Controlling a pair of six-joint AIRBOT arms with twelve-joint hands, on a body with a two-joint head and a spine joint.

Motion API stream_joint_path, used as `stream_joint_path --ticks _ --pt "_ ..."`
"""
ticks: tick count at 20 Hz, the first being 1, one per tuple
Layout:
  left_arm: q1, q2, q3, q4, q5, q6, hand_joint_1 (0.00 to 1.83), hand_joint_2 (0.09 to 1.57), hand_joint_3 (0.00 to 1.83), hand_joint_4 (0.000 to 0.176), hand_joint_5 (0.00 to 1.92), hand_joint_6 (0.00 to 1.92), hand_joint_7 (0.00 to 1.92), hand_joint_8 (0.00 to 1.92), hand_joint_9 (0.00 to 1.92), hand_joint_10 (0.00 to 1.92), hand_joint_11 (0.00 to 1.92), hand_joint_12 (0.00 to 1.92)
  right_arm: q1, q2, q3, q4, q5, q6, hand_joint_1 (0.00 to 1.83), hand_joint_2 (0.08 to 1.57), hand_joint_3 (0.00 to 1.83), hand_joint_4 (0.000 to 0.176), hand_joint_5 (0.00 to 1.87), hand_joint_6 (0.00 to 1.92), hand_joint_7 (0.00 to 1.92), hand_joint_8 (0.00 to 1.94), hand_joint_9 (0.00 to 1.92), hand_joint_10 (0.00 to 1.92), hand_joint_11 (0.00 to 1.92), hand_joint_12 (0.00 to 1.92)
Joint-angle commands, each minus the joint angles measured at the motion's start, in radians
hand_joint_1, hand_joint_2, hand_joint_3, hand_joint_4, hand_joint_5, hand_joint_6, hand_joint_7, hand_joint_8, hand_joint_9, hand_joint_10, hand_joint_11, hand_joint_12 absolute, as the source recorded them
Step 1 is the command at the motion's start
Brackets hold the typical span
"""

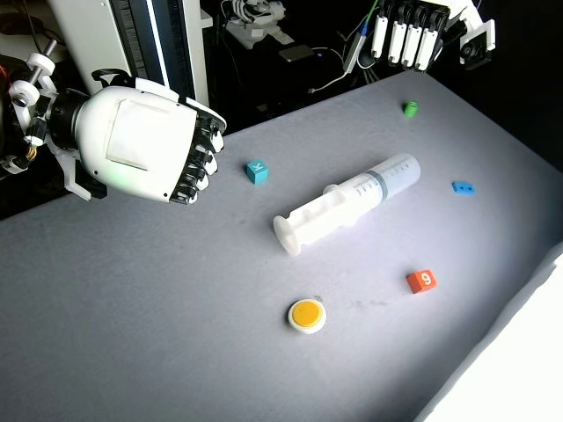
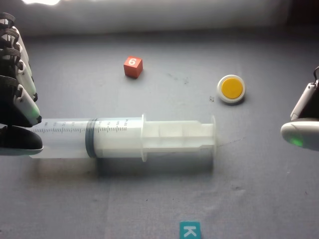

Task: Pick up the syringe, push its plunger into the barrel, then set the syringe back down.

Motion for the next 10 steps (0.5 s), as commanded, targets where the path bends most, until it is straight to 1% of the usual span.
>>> stream_joint_path --ticks 1,2,3,8,9,10 --pt "-0.005 -0.004 0.001 -0.084 -0.069 0.005 0.00 1.02 0.16 0.000 0.00 0.01 0.00 0.00 0.00 0.00 0.00 0.00 0.003 0.002 -0.001 0.022 0.115 0.003 0.00 1.13 0.12 0.000 0.00 0.01 0.00 0.00 0.00 0.00 0.00 0.00" --pt "-0.004 -0.004 0.003 -0.079 -0.069 0.005 0.00 1.07 0.06 0.000 0.00 0.00 0.00 0.00 0.00 0.00 0.00 0.00 0.002 0.002 -0.001 0.022 0.115 0.003 0.00 1.18 0.04 0.000 0.00 0.00 0.00 0.00 0.00 0.00 0.00 0.00" --pt "-0.003 -0.004 0.004 -0.076 -0.069 0.005 0.00 1.09 0.04 0.000 0.00 0.00 0.00 0.00 0.00 0.00 0.00 0.00 0.000 0.002 -0.001 0.022 0.115 0.002 0.00 1.20 0.02 0.000 0.00 0.00 0.00 0.00 0.00 0.00 0.00 0.00" --pt "-0.008 -0.005 0.013 -0.077 -0.068 0.013 0.00 1.08 0.03 0.000 0.00 0.00 0.00 0.00 0.00 0.00 0.00 0.00 -0.004 0.001 -0.001 0.022 0.117 0.000 0.00 1.19 0.01 0.000 0.00 0.00 0.00 0.00 0.00 0.00 0.00 0.00" --pt "-0.013 -0.005 0.014 -0.077 -0.068 0.016 0.71 0.98 0.00 0.000 0.00 0.00 0.00 0.00 0.00 0.00 0.00 0.00 -0.004 0.000 -0.001 0.022 0.118 0.000 0.00 1.20 0.01 0.000 0.00 0.00 0.00 0.00 0.00 0.00 0.00 0.00" --pt "-0.016 -0.004 0.014 -0.077 -0.069 0.019 0.97 0.93 0.00 0.000 0.00 0.00 0.00 0.00 0.00 0.00 0.00 0.00 -0.005 0.000 -0.001 0.022 0.118 -0.001 0.00 1.20 0.01 0.000 0.00 0.00 0.00 0.00 0.00 0.00 0.00 0.00"
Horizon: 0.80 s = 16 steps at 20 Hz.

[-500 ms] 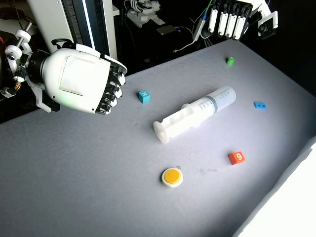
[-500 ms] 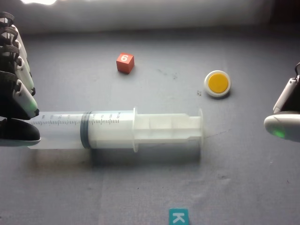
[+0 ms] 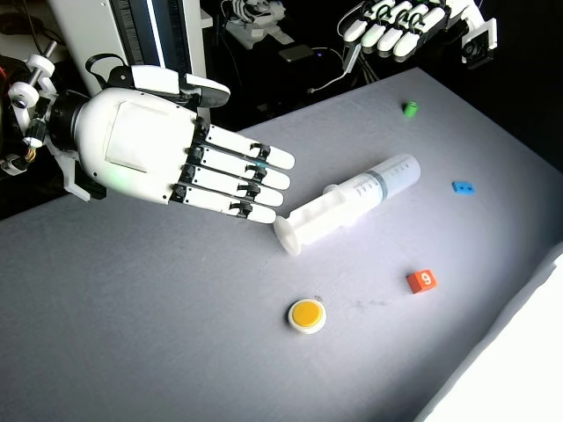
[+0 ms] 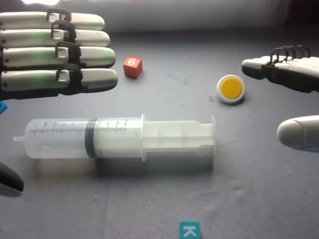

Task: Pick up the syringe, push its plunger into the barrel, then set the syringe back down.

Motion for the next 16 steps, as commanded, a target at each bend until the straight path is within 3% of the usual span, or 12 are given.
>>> stream_joint_path --ticks 1,3,6,10,14,16 --pt "-0.014 -0.003 0.000 -0.096 -0.062 0.007 0.98 0.94 0.00 0.000 0.00 0.00 0.00 0.00 0.00 0.00 0.00 0.00 0.000 0.000 -0.001 0.023 0.120 0.002 0.00 1.20 0.01 0.000 0.00 0.00 0.00 0.00 0.00 0.00 0.00 0.00" --pt "-0.014 0.001 -0.009 -0.099 -0.064 0.007 0.97 1.05 0.02 0.000 0.00 0.00 0.00 0.00 0.00 0.00 0.00 0.00 -0.001 0.000 -0.001 0.023 0.120 0.001 0.00 1.20 0.01 0.000 0.00 0.00 0.00 0.00 0.00 0.00 0.00 0.00" --pt "-0.009 0.000 -0.018 -0.109 -0.064 0.013 1.01 1.05 0.02 0.000 0.00 0.00 0.00 0.00 0.00 0.00 0.00 0.00 -0.001 -0.004 -0.001 0.023 0.122 0.001 0.00 1.19 0.00 0.000 0.00 0.00 0.00 0.00 0.00 0.00 0.00 0.00" --pt "-0.009 0.001 -0.011 -0.057 -0.099 -0.023 1.06 1.02 0.00 0.000 0.00 0.00 0.00 0.00 0.00 0.00 0.00 0.00 -0.008 -0.006 -0.001 0.023 0.141 0.000 0.00 1.19 0.00 0.000 0.02 0.01 0.00 0.00 0.00 0.00 0.00 0.00" --pt "-0.006 0.005 -0.016 -0.060 -0.042 -0.040 1.05 1.01 0.00 0.000 0.00 0.00 0.00 0.00 0.00 0.00 0.00 0.00 -0.015 -0.006 -0.001 0.026 0.145 -0.003 0.00 1.19 0.00 0.000 0.00 0.00 0.00 0.00 0.00 0.00 0.00 0.00" --pt "-0.012 0.018 -0.040 -0.061 0.037 -0.067 1.07 1.01 0.00 0.000 0.00 0.00 0.00 0.00 0.00 0.00 0.00 0.00 -0.015 -0.006 -0.001 0.042 0.145 -0.003 0.00 1.19 0.00 0.000 0.00 0.00 0.00 0.00 0.00 0.00 0.00 0.00"
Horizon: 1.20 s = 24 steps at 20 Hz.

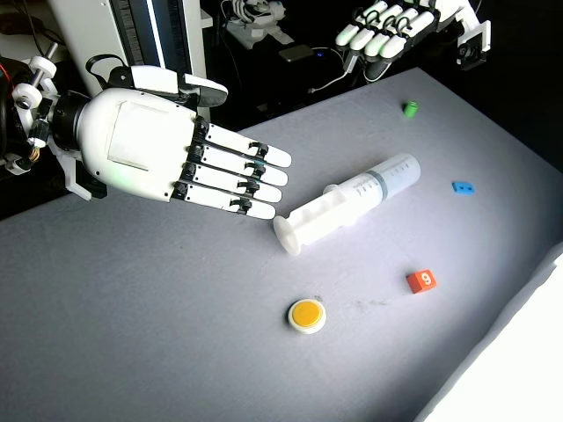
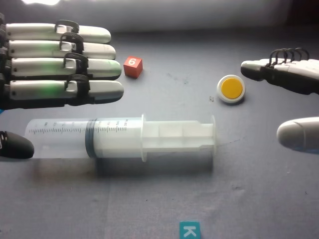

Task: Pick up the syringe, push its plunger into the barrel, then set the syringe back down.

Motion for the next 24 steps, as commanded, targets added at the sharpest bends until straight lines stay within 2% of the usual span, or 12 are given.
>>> stream_joint_path --ticks 1,3,6,8,11,12,16,17,21,24 --pt "-0.014 0.014 -0.017 -0.113 0.035 0.001 1.07 1.00 0.00 0.000 0.00 0.00 0.00 0.00 0.00 0.00 0.00 0.00 0.004 0.000 -0.001 0.037 0.120 0.001 0.00 1.20 0.00 0.000 0.00 0.00 0.00 0.00 0.00 0.00 0.00 0.00" --pt "-0.012 0.034 -0.063 -0.174 0.167 -0.022 0.97 1.01 0.00 0.000 0.00 0.00 0.00 0.00 0.00 0.00 0.00 0.00 0.003 -0.002 -0.001 0.046 0.115 0.001 0.00 1.20 0.00 0.000 0.00 0.00 0.00 0.00 0.00 0.00 0.00 0.00" --pt "-0.042 0.053 -0.122 -0.225 0.350 -0.038 0.95 1.02 0.00 0.000 0.00 0.00 0.00 0.00 0.00 0.00 0.00 0.00 0.002 -0.002 -0.001 0.051 0.115 0.001 0.00 1.20 0.00 0.000 0.00 0.00 0.00 0.00 0.00 0.00 0.00 0.00" --pt "-0.046 0.075 -0.184 -0.323 0.547 -0.038 0.99 1.02 0.00 0.000 0.00 0.00 0.00 0.00 0.00 0.00 0.00 0.00 0.000 -0.002 -0.001 0.053 0.112 0.002 0.00 1.21 0.01 0.000 0.00 0.00 0.00 0.00 0.00 0.00 0.00 0.00" --pt "-0.032 0.084 -0.239 -0.416 0.725 -0.039 0.94 1.05 0.01 0.000 0.00 0.00 0.00 0.00 0.00 0.00 0.00 0.00 -0.009 -0.003 -0.001 0.054 0.110 0.002 0.00 1.21 0.01 0.000 0.00 0.00 0.00 0.00 0.00 0.00 0.00 0.00" --pt "-0.028 0.085 -0.262 -0.474 0.807 -0.039 0.94 1.06 0.02 0.000 0.00 0.00 0.00 0.00 0.00 0.00 0.00 0.00 -0.009 -0.003 -0.001 0.054 0.110 0.002 0.00 1.21 0.01 0.000 0.00 0.00 0.00 0.00 0.00 0.00 0.00 0.00" --pt "-0.044 0.069 -0.316 -0.629 1.069 -0.039 0.94 1.05 0.01 0.000 0.00 0.00 0.00 0.00 0.00 0.00 0.00 0.00 -0.010 -0.004 -0.001 0.055 0.110 0.001 0.00 1.21 0.01 0.000 0.00 0.00 0.00 0.00 0.00 0.00 0.00 0.00" --pt "-0.051 0.061 -0.327 -0.681 1.139 -0.039 1.00 1.03 0.00 0.000 0.00 0.00 0.00 0.00 0.00 0.00 0.00 0.00 -0.011 -0.005 -0.001 0.057 0.109 0.000 0.00 1.22 0.01 0.000 0.00 0.00 0.00 0.00 0.00 0.00 0.00 0.00" --pt "-0.056 0.028 -0.339 -0.776 1.252 -0.046 0.99 1.02 0.00 0.000 0.00 0.00 0.00 0.00 0.00 0.00 0.00 0.00 -0.013 -0.007 -0.001 0.061 0.107 -0.003 0.00 1.23 0.01 0.000 0.00 0.00 0.00 0.00 0.00 0.00 0.00 0.00" --pt "-0.058 -0.002 -0.328 -0.796 1.284 -0.047 0.99 1.01 0.00 0.000 0.00 0.00 0.00 0.00 0.00 0.00 0.00 0.00 -0.013 -0.009 -0.001 0.061 0.108 -0.004 0.00 1.23 0.01 0.000 0.00 0.00 0.00 0.00 0.00 0.00 0.00 0.00"
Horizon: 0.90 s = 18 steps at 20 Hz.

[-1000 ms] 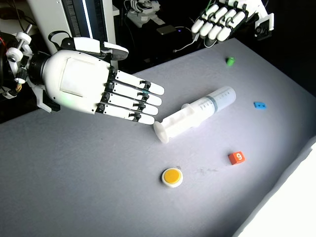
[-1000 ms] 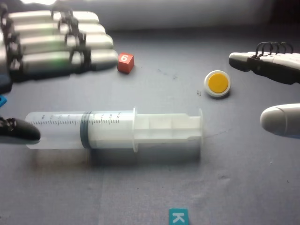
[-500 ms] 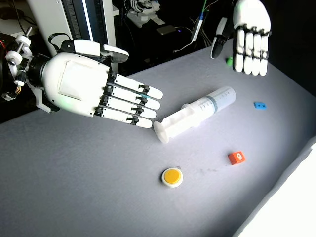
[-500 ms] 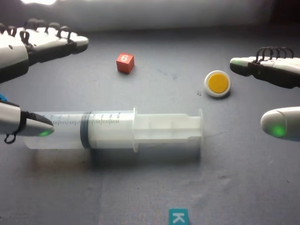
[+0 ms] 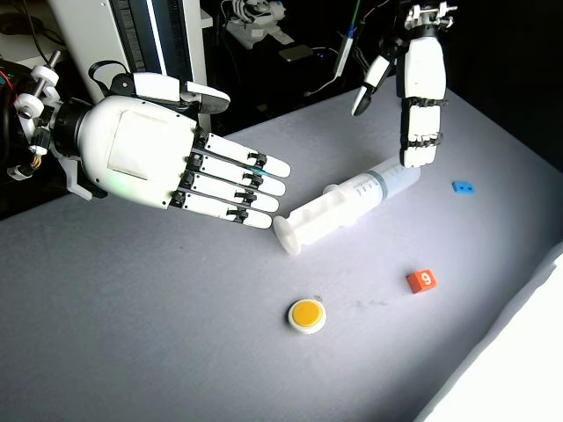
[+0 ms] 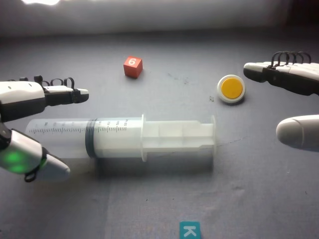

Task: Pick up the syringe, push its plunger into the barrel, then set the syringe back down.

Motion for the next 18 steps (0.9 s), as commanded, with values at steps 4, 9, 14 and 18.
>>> stream_joint_path --ticks 4,9,14,18 --pt "-0.019 -0.060 0.043 0.004 -0.018 -0.006 1.02 1.01 0.00 0.000 0.00 0.00 0.00 0.00 0.00 0.00 0.00 0.00 0.004 0.001 -0.001 0.019 0.117 0.001 0.00 1.23 0.00 0.000 0.00 0.00 0.00 0.00 0.00 0.00 0.00 0.00" --pt "-0.022 -0.160 0.101 0.032 0.026 -0.006 0.97 1.02 0.00 0.000 0.00 0.00 0.00 0.00 0.00 0.00 0.00 0.00 0.004 0.001 -0.001 0.019 0.123 0.001 0.00 1.23 0.00 0.000 0.00 0.00 0.00 0.00 0.00 0.00 0.00 0.00" --pt "-0.027 -0.243 0.155 0.035 0.084 -0.006 0.97 1.02 0.00 0.000 0.00 0.00 0.00 0.00 0.00 0.00 0.00 0.00 0.004 0.001 -0.001 0.019 0.141 0.001 0.00 1.24 0.01 0.000 0.04 0.01 0.03 0.01 0.00 0.00 0.00 0.00" --pt "-0.021 -0.288 0.195 0.111 0.109 -0.006 0.96 1.03 0.00 0.000 0.00 0.00 0.00 0.00 0.00 0.00 0.00 0.00 0.004 0.001 -0.001 0.019 0.145 0.001 0.00 1.25 0.01 0.000 0.05 0.01 0.03 0.01 0.00 0.00 0.00 0.00"
